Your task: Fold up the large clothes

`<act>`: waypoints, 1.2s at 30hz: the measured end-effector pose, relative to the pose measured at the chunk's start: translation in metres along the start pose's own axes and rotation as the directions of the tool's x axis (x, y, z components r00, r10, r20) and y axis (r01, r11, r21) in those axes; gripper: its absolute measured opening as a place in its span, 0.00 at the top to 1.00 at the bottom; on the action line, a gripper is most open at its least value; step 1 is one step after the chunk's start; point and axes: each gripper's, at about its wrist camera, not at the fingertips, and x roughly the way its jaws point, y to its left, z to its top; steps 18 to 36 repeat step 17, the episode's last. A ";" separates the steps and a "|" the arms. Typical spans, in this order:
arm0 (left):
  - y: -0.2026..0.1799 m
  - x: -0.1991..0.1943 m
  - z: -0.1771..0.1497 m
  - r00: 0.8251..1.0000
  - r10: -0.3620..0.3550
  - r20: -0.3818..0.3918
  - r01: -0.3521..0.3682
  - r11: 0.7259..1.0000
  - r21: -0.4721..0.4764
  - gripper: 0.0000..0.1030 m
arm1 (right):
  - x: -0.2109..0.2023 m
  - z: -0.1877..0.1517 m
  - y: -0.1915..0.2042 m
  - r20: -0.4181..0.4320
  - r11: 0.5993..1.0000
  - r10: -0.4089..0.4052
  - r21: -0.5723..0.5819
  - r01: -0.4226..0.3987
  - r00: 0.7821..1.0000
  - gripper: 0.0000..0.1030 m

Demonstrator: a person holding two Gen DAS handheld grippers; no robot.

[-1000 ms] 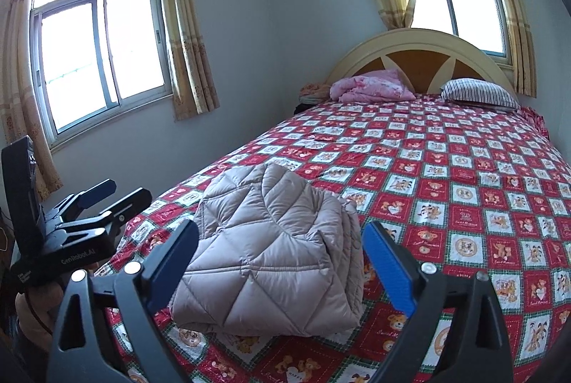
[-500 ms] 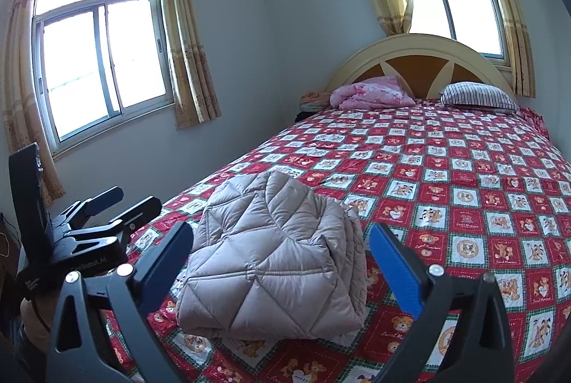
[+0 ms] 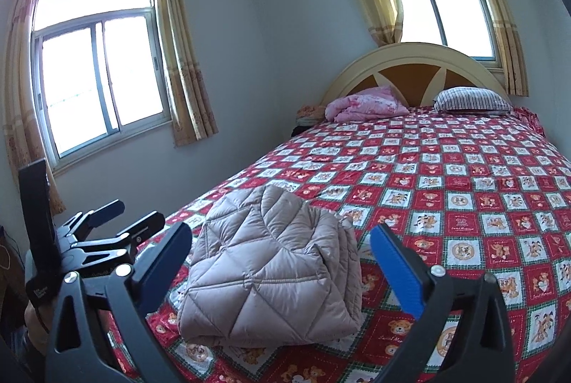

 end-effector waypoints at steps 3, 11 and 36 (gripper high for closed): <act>0.001 0.001 0.000 1.000 -0.001 -0.001 0.001 1.000 0.001 0.02 | 0.000 0.000 -0.001 0.002 1.000 0.001 0.006 -0.001 1.000 0.00; 0.004 0.003 -0.003 1.000 -0.002 -0.004 0.002 1.000 -0.010 0.02 | 0.005 -0.004 0.001 -0.021 1.000 0.009 -0.001 -0.009 1.000 0.00; 0.002 0.004 -0.006 1.000 -0.008 0.003 0.008 1.000 0.004 0.02 | 0.009 -0.007 0.002 -0.040 1.000 0.008 -0.006 -0.008 0.999 0.00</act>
